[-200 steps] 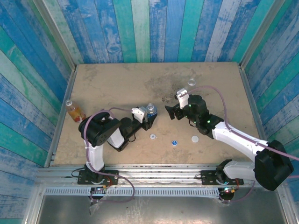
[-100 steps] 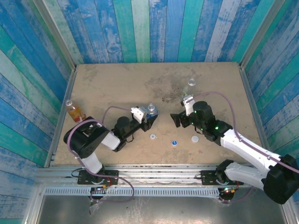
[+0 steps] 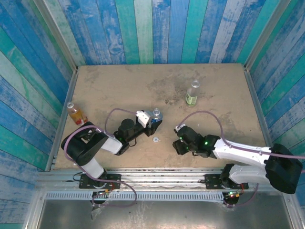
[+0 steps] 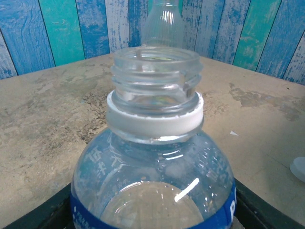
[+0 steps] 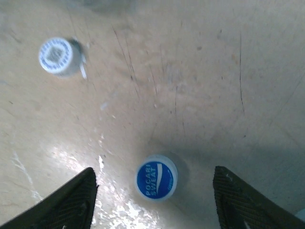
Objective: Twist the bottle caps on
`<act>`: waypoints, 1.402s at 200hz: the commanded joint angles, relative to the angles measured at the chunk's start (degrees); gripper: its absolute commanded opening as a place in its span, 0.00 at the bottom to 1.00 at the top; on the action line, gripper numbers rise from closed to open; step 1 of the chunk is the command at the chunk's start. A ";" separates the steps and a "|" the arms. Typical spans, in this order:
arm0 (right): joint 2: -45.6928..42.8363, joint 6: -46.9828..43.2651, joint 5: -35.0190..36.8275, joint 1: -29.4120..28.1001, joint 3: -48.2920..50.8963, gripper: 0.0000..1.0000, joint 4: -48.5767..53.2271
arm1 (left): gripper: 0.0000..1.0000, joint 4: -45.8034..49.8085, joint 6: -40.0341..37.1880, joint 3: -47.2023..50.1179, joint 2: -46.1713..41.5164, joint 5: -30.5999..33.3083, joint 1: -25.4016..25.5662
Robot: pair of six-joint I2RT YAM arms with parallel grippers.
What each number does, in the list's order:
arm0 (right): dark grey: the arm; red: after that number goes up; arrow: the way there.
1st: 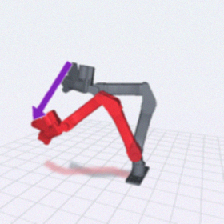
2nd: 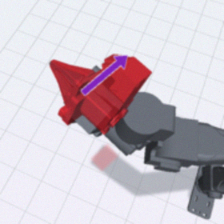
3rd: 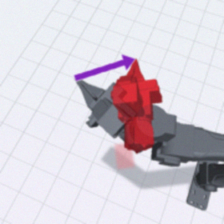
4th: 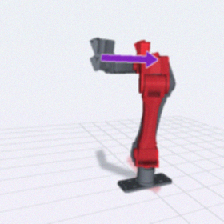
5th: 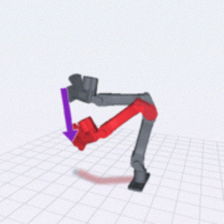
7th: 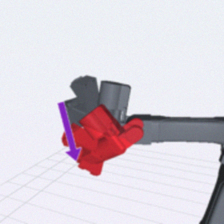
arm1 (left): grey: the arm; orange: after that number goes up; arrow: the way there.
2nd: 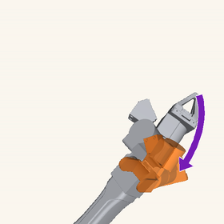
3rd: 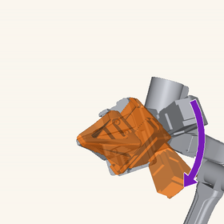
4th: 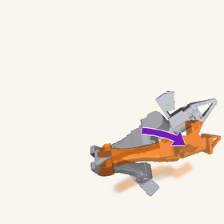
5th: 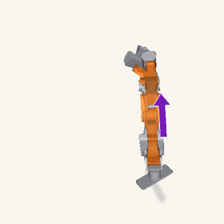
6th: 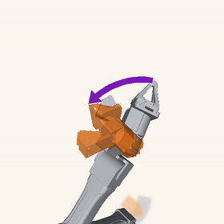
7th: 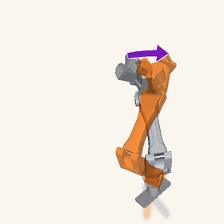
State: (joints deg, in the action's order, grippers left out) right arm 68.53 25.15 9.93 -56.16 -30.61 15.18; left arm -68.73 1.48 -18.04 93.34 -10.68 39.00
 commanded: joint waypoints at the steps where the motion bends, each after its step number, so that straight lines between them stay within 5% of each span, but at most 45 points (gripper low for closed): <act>1: 2.14 4.78 2.85 -1.45 0.63 0.59 0.07 | 0.63 -0.26 -0.51 -1.09 -1.70 -0.61 0.22; 81: 9.24 5.41 4.75 -1.93 -1.36 0.42 -1.81 | 0.64 0.43 -0.76 -1.15 -1.65 -0.66 0.29; 171: 8.33 5.34 4.01 -1.98 -1.26 0.43 -2.38 | 0.64 0.80 -0.84 -1.50 -1.29 -1.10 0.24; 280: 7.74 4.26 4.39 -1.97 -3.33 0.31 0.28 | 0.64 1.07 -0.60 -1.81 -1.27 -2.27 0.28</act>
State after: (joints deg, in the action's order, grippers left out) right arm 77.49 30.04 13.13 -57.69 -31.73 12.95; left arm -67.61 1.26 -18.65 93.34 -11.77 39.00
